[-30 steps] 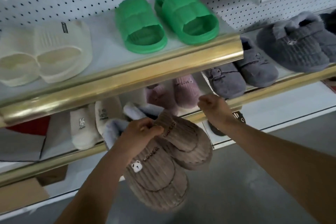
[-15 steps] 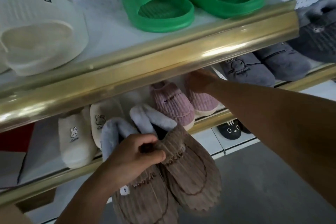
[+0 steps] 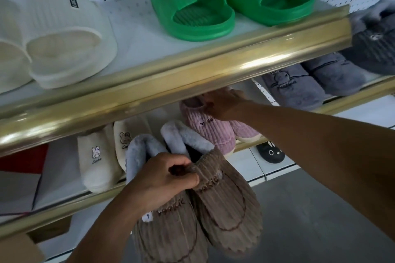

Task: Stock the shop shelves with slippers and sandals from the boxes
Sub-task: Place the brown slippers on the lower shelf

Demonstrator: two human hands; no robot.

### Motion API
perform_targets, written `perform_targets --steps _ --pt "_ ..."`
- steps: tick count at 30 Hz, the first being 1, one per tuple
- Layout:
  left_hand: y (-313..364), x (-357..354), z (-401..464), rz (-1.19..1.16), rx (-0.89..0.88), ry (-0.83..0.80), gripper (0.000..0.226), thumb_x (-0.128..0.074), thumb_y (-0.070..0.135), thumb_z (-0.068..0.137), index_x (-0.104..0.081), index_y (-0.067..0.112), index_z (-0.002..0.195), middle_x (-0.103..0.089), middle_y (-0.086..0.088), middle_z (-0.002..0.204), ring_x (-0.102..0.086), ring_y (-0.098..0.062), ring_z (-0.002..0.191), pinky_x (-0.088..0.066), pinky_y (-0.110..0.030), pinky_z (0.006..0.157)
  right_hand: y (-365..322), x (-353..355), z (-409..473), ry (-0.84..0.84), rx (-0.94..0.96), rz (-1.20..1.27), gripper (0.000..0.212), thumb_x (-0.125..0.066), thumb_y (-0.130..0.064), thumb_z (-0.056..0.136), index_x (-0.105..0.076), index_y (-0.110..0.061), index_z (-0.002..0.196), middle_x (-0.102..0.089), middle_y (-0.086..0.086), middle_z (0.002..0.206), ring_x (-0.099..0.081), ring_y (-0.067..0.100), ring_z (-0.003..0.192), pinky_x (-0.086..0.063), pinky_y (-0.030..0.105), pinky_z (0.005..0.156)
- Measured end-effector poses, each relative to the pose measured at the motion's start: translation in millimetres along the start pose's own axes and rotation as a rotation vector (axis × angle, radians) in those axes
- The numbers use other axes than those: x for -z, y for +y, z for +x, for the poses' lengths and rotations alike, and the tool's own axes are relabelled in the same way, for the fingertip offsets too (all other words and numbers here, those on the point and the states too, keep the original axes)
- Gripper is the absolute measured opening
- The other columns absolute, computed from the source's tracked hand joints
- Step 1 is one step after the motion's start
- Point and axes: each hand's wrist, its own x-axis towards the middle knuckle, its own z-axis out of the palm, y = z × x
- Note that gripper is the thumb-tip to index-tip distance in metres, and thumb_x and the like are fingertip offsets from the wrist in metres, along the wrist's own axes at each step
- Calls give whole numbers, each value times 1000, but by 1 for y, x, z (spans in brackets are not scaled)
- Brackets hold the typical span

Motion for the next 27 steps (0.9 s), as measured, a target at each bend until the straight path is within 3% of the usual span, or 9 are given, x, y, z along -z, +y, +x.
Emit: perform_targets --steps 2,4,8,12,14,18,21,25,27 --pt "1 1 -3 10 -36 -12 12 -71 33 82 -70 23 77 -62 7 67 -59 -2 67 -43 -21 67 4 -1 -10 78 21 69 47 -39 -43 99 -36 -32 144 -40 -3 148 -35 23 135 -27 27 104" --pt "4 0 -7 21 -64 -5 11 -72 32 80 -68 27 71 -58 11 63 -54 0 62 -40 -19 64 12 0 -15 103 -21 173 46 -41 -52 93 -42 -43 138 -41 -9 147 -36 23 135 -35 31 104" --pt "13 -3 -13 74 -116 36 11 -72 27 79 -66 24 71 -54 7 61 -51 -1 60 -38 -18 60 23 22 -38 164 -61 240 60 -27 -69 74 -50 -49 126 -52 -5 139 -50 26 123 -43 33 96" --pt "24 -5 -18 96 -102 79 19 -67 42 66 -67 24 72 -60 6 65 -55 -1 61 -38 -13 59 37 38 -57 209 -105 191 47 -47 -57 83 -47 -53 129 -54 -6 138 -51 26 124 -43 34 97" --pt "29 -5 -18 107 -94 91 11 -70 33 70 -65 24 67 -56 7 58 -51 -1 56 -36 -13 55 43 39 -69 191 -101 118 48 -46 -54 85 -43 -53 133 -52 -6 140 -50 25 124 -43 33 90" --pt "38 -4 -11 185 -82 124 22 -69 12 80 -61 21 61 -51 9 51 -47 -2 49 -33 -12 50 55 37 -106 107 -77 -2 36 -40 -51 88 -56 -37 117 -55 -7 113 -56 22 110 -35 28 66" --pt "43 -3 -1 222 -108 103 16 -67 19 77 -59 23 64 -48 11 51 -44 -2 48 -32 -15 51 57 31 -141 -24 -5 24 33 -47 -49 88 -58 -35 116 -47 -16 120 -55 15 107 -39 27 70" --pt "54 1 18 195 -156 139 17 -64 32 71 -57 17 68 -47 7 52 -45 -3 48 -35 -17 49 59 20 -183 -217 66 40 17 -52 -41 89 -63 -30 97 -36 -21 97 -41 10 84 -38 21 66" --pt "63 3 37 225 -158 189 21 -60 35 71 -58 14 72 -50 2 58 -48 -5 53 -38 -23 54 61 12 -195 -257 33 79 20 -52 -42 89 -64 -32 102 -35 -27 100 -49 10 86 -40 22 71"
